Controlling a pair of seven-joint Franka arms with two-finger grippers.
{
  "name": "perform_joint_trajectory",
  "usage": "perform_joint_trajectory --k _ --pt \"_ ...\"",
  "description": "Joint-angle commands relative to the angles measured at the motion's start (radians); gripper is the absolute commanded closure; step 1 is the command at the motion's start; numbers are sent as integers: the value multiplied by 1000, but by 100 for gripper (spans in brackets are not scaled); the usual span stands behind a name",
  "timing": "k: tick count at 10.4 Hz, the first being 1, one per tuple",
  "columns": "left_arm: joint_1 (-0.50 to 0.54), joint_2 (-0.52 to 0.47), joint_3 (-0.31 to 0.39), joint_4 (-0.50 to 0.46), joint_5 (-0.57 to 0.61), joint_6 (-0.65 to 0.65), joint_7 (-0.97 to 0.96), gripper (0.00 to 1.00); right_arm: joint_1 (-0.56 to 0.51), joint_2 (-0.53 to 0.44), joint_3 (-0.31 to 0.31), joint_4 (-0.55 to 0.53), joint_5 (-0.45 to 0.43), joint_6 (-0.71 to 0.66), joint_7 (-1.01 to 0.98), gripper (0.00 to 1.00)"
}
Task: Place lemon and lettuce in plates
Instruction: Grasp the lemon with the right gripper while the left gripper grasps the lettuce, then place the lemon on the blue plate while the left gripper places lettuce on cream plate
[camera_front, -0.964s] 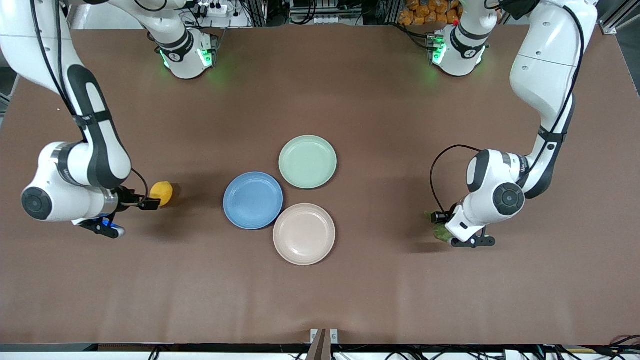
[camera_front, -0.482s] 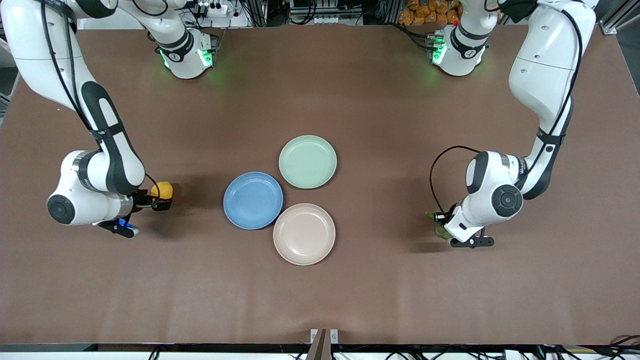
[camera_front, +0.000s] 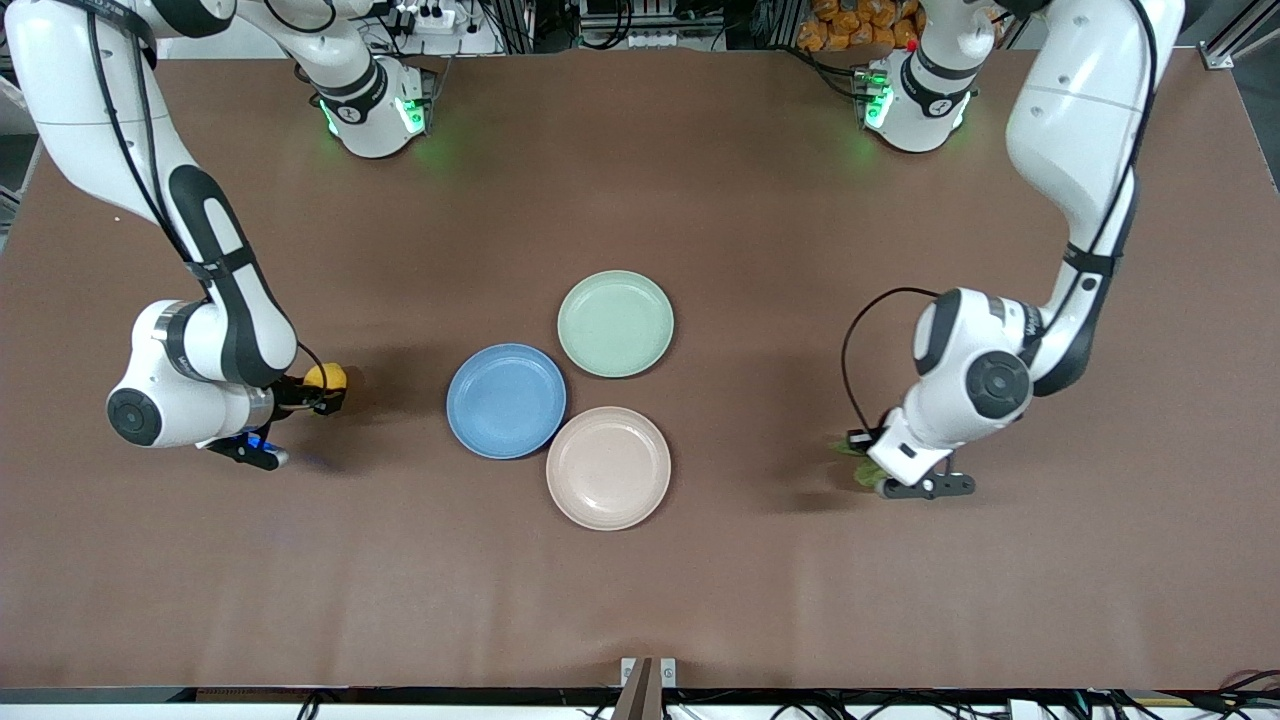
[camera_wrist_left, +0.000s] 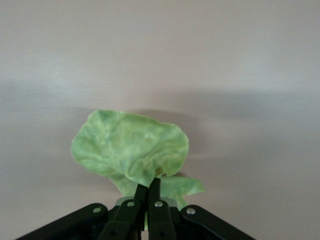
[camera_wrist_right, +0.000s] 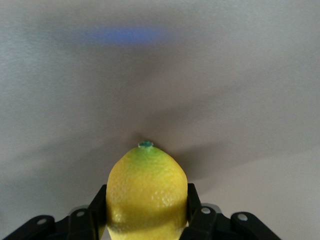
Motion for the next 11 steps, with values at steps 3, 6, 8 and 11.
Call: perform_joint_trajectory --k 3,6,8,11 --pt "-203 32 -3 185 -26 -35 -321 100 10 -26 119 173 86 -182 144 100" --pt "-257 118 -3 252 -101 164 -381 100 71 -8 173 219 196 -98 265 100" --pt "-308 187 -1 255 -132 322 -416 100 106 23 186 226 256 -67 266 100" --pt "-371 253 -1 258 -132 471 -477 100 165 74 188 215 269 24 299 100"
